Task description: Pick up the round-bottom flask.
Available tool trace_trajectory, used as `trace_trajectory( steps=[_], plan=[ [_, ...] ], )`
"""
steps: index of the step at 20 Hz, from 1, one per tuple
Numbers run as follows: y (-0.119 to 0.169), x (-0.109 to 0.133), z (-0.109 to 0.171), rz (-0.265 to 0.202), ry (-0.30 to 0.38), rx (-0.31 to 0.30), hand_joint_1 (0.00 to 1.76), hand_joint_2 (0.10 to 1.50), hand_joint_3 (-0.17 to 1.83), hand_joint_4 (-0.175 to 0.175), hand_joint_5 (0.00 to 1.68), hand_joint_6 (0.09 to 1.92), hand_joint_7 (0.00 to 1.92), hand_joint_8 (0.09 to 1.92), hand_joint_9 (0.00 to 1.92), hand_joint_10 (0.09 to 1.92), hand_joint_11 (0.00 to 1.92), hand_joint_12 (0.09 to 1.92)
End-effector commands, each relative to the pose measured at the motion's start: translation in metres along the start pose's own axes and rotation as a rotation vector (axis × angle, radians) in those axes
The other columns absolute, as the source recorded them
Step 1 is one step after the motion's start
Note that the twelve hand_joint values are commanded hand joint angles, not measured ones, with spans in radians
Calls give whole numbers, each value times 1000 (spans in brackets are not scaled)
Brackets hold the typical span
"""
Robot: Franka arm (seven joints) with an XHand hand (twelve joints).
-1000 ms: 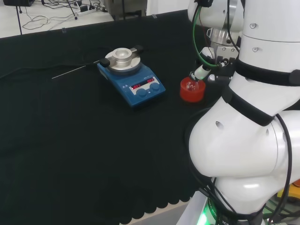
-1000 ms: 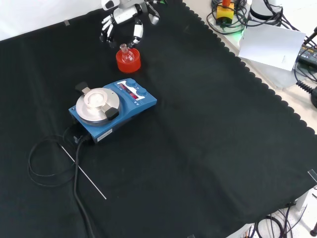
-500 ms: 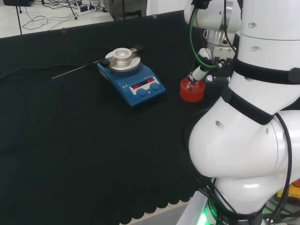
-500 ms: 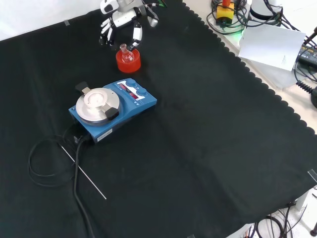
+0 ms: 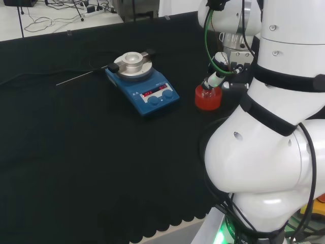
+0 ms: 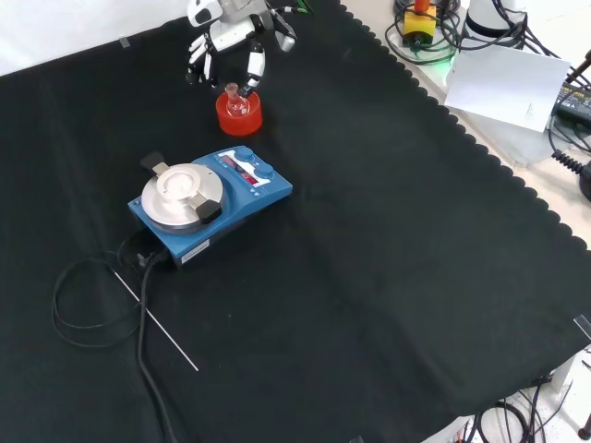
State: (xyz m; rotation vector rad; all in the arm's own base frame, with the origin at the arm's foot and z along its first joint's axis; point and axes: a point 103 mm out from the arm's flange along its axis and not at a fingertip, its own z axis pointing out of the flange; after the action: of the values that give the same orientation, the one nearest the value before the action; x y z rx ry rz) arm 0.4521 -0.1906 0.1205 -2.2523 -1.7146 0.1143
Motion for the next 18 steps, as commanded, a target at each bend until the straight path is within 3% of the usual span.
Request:
trace_trajectory(
  steps=[1,8,18],
  plan=[
    [0,5,-3,0,-27,-32,1098,710,663,126,1145,898,381,651,615,602,310,1339],
    [-8,5,-23,12,-17,-29,1115,657,764,93,1159,924,406,647,652,580,347,1330],
    [-43,29,-82,-2,36,-99,1126,636,813,43,1157,953,393,648,656,574,354,1328]
  ],
)
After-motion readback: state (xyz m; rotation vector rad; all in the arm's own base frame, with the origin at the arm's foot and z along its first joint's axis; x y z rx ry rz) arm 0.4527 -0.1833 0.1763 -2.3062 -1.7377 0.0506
